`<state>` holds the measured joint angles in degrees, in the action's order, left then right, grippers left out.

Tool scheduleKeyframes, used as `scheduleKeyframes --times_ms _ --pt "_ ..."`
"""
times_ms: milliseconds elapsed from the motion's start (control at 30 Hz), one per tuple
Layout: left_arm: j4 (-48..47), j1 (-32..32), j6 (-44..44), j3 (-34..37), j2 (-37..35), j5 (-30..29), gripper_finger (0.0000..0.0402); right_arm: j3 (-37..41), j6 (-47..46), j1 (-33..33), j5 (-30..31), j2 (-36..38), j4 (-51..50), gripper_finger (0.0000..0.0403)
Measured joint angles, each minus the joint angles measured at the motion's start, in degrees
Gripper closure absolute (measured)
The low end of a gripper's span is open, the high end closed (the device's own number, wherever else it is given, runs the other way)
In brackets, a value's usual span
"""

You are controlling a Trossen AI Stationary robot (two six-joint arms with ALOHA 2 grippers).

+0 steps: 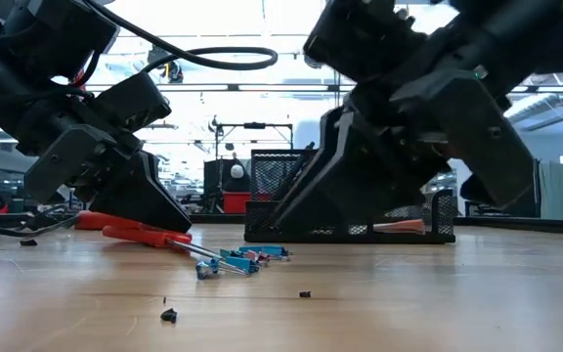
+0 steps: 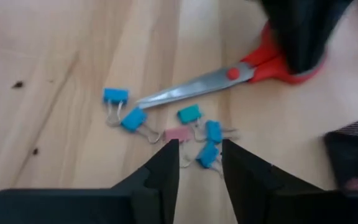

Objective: Pick and place office supplies into organizer
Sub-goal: Put the pink binder clip into the black desk organizer

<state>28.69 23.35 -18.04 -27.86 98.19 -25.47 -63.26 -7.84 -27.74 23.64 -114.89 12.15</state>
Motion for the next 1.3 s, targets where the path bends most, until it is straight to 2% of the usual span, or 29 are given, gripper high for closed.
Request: scheduleKeyframes --times_ms 133,433,733,967,1167,1300 --pt "0.0 0.0 0.0 0.0 0.0 0.0 0.0355 0.0 0.2 3.0 -9.7 0.0 -1.3 0.0279" --pt "-0.1 0.0 0.1 0.0 0.0 0.0 0.0355 0.0 4.7 4.8 -10.5 0.1 -2.1 0.0257" --pt "-0.1 0.0 0.3 0.0 0.0 0.0 0.0355 -0.1 6.5 7.2 -16.7 0.2 -2.2 0.0253" --pt "-0.2 0.0 0.3 0.0 0.0 0.0 0.0355 -0.1 6.6 7.1 -17.2 0.2 -2.2 0.0253" --pt "-0.2 0.0 0.3 0.0 0.0 0.0 0.0355 -0.1 6.6 4.9 -10.0 2.6 -3.0 0.0252" --pt "-0.2 0.0 0.3 0.0 0.0 0.0 0.0355 -0.1 5.8 3.5 -9.7 6.2 -1.3 0.0250"
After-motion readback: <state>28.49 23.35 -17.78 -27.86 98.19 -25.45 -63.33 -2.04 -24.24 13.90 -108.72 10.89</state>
